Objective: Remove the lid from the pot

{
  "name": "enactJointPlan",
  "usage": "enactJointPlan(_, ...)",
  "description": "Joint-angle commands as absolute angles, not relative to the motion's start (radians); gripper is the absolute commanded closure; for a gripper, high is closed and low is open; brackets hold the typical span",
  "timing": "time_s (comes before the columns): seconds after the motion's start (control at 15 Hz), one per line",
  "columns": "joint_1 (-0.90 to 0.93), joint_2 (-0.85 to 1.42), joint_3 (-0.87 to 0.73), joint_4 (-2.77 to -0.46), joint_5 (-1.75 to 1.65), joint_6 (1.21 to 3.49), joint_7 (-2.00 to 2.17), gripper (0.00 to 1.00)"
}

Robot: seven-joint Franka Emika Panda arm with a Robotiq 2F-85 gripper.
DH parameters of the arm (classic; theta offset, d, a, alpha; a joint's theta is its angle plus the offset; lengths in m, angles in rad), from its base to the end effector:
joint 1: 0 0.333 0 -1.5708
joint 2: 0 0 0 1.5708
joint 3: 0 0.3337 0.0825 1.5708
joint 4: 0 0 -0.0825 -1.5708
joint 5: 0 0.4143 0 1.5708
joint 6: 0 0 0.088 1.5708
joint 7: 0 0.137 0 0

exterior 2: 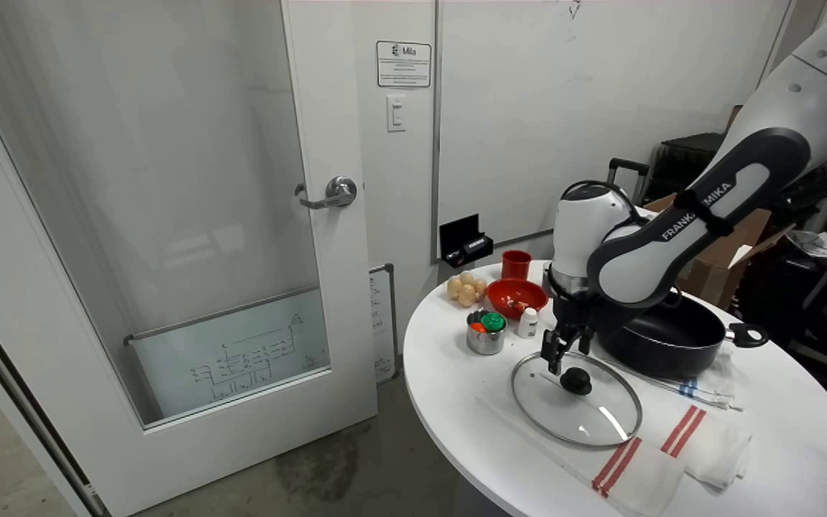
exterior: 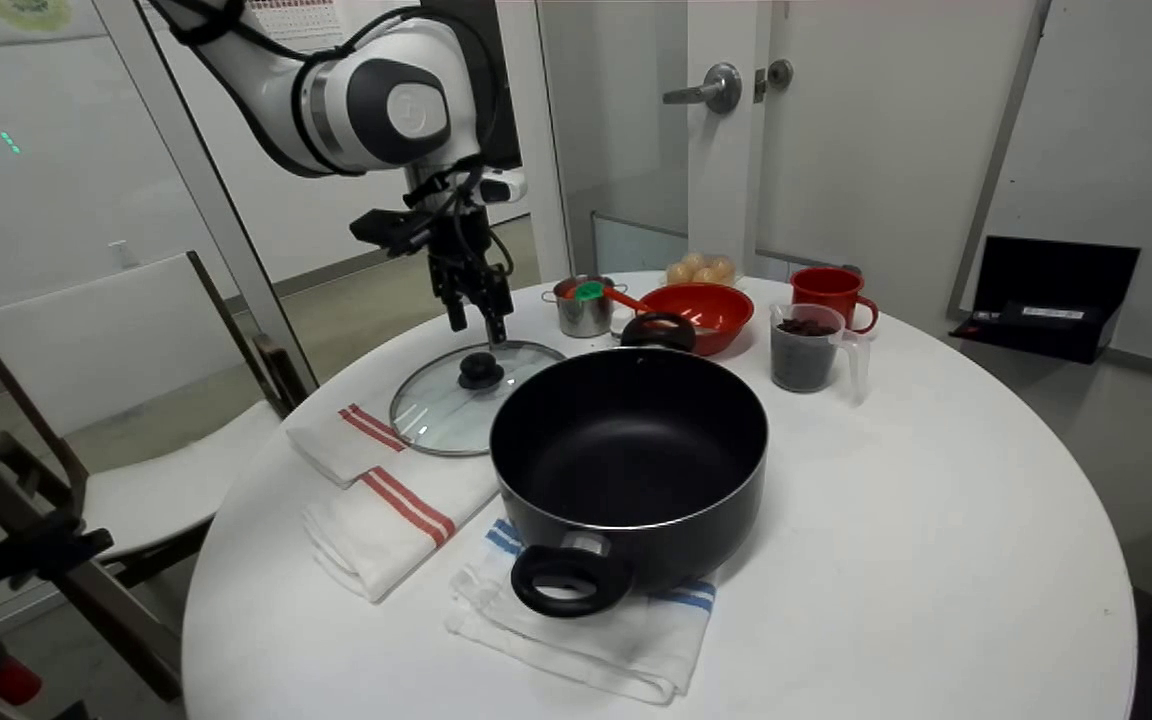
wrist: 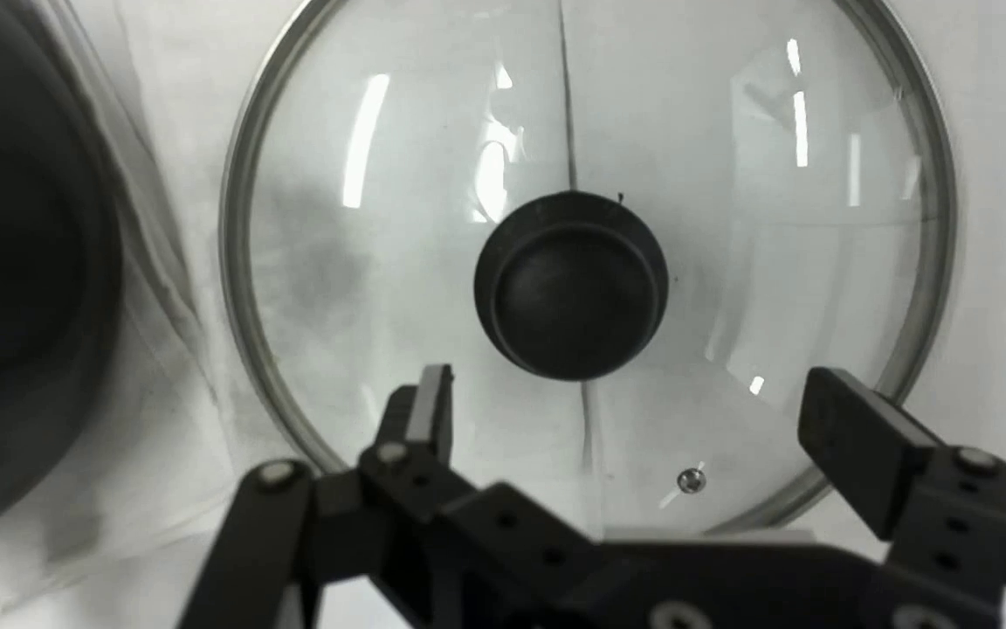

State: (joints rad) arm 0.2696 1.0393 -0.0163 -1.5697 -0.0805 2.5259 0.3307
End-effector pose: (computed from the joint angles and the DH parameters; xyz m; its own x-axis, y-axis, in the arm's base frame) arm 0.6654 0.1721 -0.0278 0.9980 -0.0048 -0.0628 0.0002 -0.9968 0.0795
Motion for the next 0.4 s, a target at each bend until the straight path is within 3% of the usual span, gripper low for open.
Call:
enactJointPlan(0.0,0.274,0.93,-0.006,-1.689,-0.066,2.578,0.31,0.0)
enactJointPlan(0.33,0.267,0.82,0.022,-1.808,-0.059,2.617,0.299,0.0)
